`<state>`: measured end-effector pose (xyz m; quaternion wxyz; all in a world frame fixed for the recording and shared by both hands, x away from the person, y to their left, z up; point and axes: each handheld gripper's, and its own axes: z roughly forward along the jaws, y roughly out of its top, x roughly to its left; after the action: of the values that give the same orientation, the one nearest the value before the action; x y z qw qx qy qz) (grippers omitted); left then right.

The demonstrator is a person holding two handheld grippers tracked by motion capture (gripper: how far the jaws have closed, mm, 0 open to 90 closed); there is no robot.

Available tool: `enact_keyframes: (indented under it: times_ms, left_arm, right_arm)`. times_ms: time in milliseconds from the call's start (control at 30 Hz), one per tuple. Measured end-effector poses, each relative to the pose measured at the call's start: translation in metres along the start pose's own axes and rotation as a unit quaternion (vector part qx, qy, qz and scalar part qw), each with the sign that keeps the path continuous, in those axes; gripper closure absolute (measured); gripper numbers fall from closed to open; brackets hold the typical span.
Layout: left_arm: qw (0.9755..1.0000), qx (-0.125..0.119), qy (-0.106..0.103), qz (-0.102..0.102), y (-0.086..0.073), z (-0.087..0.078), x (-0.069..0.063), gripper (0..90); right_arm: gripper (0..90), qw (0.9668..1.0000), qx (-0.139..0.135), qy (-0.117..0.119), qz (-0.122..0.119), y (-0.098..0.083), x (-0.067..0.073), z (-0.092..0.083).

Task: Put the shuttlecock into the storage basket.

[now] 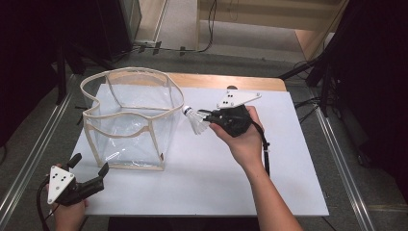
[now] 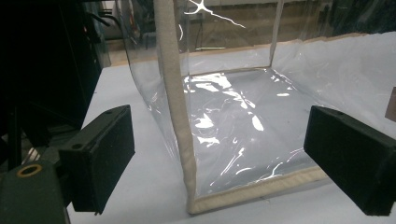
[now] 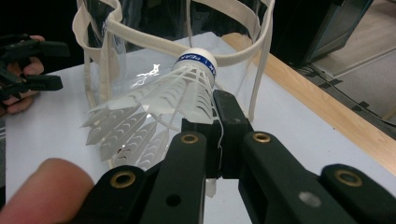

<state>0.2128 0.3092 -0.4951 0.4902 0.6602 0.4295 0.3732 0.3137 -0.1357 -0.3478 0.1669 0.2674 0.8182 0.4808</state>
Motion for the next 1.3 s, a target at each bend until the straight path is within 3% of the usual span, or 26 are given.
enact_keyframes:
  times_ms: [667,1300]
  left_arm:
    - [1.0000,0.000,0.000,-0.001,0.000,0.000,0.000,9.2]
    - [1.0000,0.000,0.000,-0.001,0.000,0.001,0.000,9.2]
  right_arm:
    - [86.9,0.9999,-0.009,0.001,-0.007,0.022,-0.005,0.003]
    - [87.0,0.9999,-0.013,0.007,-0.007,0.039,-0.008,0.018]
